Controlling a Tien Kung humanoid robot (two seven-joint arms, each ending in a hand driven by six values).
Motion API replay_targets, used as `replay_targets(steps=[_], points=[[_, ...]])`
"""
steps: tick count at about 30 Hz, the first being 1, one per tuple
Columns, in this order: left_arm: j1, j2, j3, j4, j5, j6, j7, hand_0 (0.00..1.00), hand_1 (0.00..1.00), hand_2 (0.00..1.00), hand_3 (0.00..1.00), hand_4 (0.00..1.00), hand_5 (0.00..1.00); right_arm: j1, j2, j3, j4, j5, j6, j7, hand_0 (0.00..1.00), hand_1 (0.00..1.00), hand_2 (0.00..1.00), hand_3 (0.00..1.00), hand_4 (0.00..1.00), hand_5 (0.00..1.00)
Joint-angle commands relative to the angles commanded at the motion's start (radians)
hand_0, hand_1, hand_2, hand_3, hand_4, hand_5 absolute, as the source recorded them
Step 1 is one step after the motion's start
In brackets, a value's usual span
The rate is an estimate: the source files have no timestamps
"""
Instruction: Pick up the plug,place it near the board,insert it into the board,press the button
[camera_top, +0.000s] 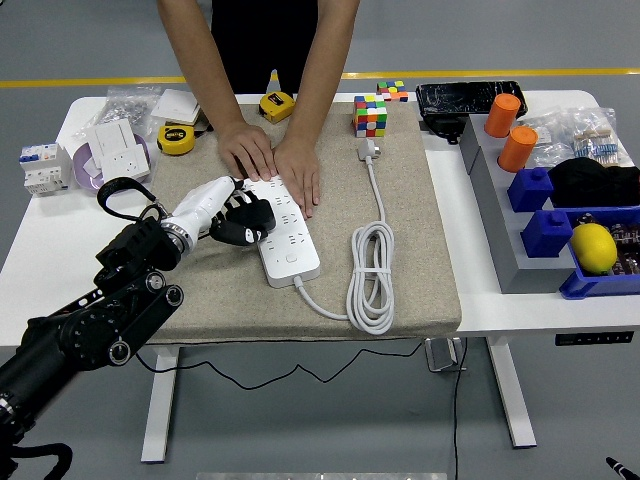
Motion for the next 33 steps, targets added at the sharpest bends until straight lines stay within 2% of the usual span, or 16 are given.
replay_targets(steps=[7,13,16,17,21,22,23,27,28,33], points=[[0.016,-0.001,-0.043,-0.004,-0.058,0.007,-0.017,0.286,0.371,0.335,0.397,0.763,0.216,-0.003,-0.001,0.004,0.0,-0.003,0.0,-0.001,0.998,0.845,0.777,0.802,0.998,0.998],[0.076,-0.012,-0.194,-0.065,-0.127,0.038,-0.051,0.285,0.368,0.324,0.378,0.755,0.233,-0.005,0.003,0.004,0.0,0.001,-0.001,0.0,0.998,0.845,0.777,0.802,0.998,0.994],[0.092,-0.003,-0.259,-0.084,-0.097,0.049,-0.052,0.288,0.361,0.324,0.371,0.754,0.243,-0.008,0.004,0.008,0.0,-0.001,-0.001,-0.001,0.998,0.844,0.776,0.802,0.998,0.993],[0.097,0.012,-0.273,-0.09,-0.079,0.051,-0.05,0.288,0.361,0.324,0.371,0.754,0.243,-0.009,0.004,0.01,0.0,-0.002,0.0,-0.002,0.998,0.844,0.776,0.802,0.998,0.993],[0.109,0.046,-0.28,-0.076,0.002,0.061,-0.036,0.288,0.361,0.324,0.371,0.754,0.243,-0.007,0.004,0.011,0.0,0.002,-0.001,-0.003,0.998,0.844,0.776,0.802,0.998,0.993],[0.112,0.049,-0.281,-0.071,0.026,0.062,-0.032,0.328,0.488,0.438,0.446,0.752,0.268,-0.006,0.005,0.011,0.0,0.002,-0.001,-0.003,0.998,0.843,0.776,0.802,0.998,0.992],[0.116,0.051,-0.281,-0.068,0.052,0.062,-0.028,0.328,0.488,0.438,0.446,0.752,0.268,-0.005,0.005,0.009,0.0,0.004,-0.002,-0.002,0.998,0.843,0.776,0.802,0.998,0.992],[0.127,0.054,-0.255,-0.06,0.111,0.052,-0.018,0.328,0.488,0.438,0.446,0.752,0.268,-0.001,0.007,0.002,0.0,0.012,-0.003,0.002,0.998,0.843,0.776,0.802,0.998,0.992],[0.131,0.052,-0.241,-0.057,0.11,0.04,-0.011,0.466,0.637,0.57,0.534,0.76,0.307,0.0,0.007,0.001,0.0,0.013,-0.003,0.002,0.998,0.843,0.776,0.802,0.998,0.992],[0.141,0.042,-0.224,-0.048,0.105,0.017,0.006,0.466,0.637,0.57,0.534,0.76,0.307,-0.002,0.005,0.001,0.0,0.015,-0.002,0.0,0.998,0.843,0.776,0.802,0.998,0.992]])
